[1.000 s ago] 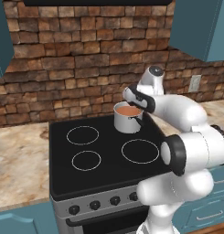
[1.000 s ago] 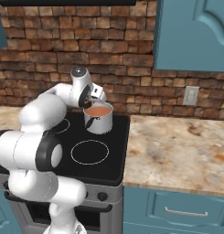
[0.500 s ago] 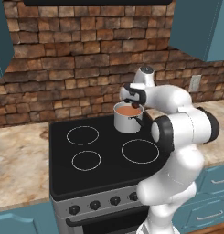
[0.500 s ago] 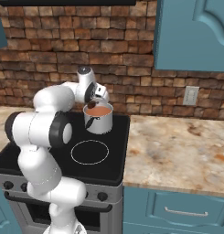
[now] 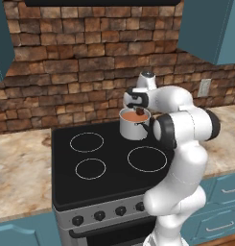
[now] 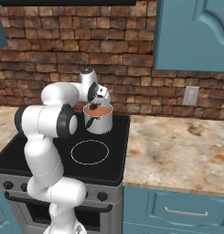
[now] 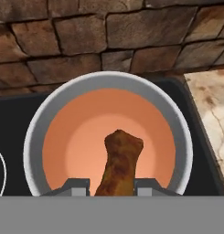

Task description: Retrieve the chicken drumstick from the fridge and place it on the saucepan with marinade on the stove.

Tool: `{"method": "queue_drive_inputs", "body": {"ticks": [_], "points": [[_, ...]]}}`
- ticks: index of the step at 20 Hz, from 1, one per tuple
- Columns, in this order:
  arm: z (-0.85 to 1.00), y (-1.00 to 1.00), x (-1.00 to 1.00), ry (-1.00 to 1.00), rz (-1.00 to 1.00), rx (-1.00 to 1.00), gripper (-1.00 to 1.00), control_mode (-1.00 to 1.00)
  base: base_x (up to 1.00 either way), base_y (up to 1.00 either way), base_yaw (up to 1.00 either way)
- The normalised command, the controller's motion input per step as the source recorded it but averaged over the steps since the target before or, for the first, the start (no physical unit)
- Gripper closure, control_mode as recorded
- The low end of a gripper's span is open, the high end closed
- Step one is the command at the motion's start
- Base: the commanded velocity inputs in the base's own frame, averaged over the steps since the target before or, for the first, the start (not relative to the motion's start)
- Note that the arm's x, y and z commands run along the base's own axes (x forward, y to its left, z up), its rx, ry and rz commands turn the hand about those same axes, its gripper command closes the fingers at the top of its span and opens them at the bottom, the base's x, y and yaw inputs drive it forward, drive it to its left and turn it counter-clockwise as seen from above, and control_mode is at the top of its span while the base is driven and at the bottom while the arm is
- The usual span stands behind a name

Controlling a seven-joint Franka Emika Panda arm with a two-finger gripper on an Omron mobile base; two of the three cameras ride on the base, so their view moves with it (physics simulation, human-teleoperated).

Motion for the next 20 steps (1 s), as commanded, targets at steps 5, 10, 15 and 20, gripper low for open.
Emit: {"method": "queue_drive_inputs", "body": {"ticks": [5,10,15,20], "points": [[-0.38,0.0,0.09,0.02,0.04,-0.03,1.0,-1.0,0.0,0.0,0.0],[-0.21,0.0,0.15,0.0,0.03,0.0,1.0,-1.0,0.0,0.0,0.0],[-0.14,0.0,0.17,0.0,0.02,0.0,1.0,-1.0,0.0,0.0,0.0],[0.0,0.0,0.4,0.0,0.0,0.0,1.0,-1.0,0.0,0.0,0.0]]}}
